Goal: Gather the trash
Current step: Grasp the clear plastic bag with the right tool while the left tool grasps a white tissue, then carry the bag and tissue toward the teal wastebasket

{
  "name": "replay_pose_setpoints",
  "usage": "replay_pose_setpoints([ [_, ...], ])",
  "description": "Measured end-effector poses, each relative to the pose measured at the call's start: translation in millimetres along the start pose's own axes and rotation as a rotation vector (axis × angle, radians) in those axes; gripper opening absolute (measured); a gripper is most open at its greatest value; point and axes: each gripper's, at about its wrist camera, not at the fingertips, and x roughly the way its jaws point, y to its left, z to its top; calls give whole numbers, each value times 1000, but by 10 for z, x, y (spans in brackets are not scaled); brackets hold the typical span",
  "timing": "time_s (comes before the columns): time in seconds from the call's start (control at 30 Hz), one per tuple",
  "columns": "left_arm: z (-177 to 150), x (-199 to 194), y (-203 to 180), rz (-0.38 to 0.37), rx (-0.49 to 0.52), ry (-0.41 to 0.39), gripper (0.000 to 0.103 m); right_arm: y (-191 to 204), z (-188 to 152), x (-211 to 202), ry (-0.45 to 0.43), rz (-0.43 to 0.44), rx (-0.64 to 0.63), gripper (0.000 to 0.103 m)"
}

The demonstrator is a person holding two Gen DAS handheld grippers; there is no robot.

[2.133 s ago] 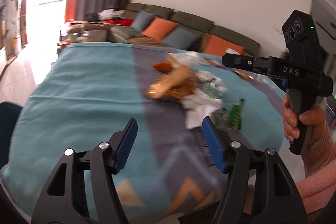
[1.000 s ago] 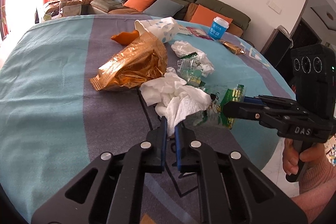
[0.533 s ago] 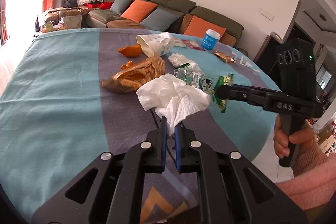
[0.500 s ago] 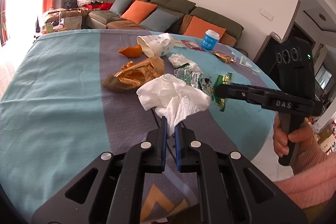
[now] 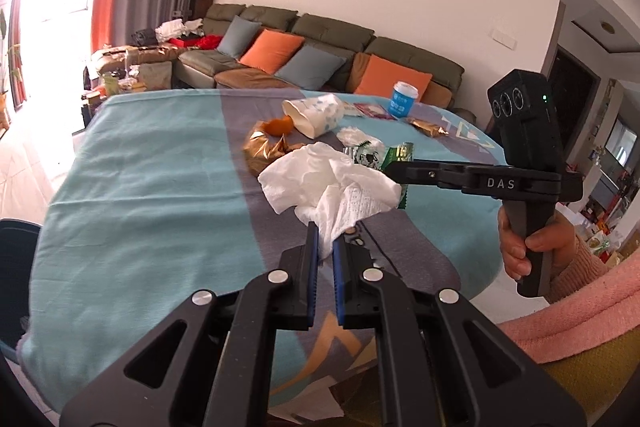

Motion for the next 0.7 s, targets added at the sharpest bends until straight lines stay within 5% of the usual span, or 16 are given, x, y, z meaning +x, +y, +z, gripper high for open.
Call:
replay_pose_setpoints([
  [0.7, -81, -658, 439, 220, -104, -66, 7, 405, 90, 308, 26, 115, -56, 20],
])
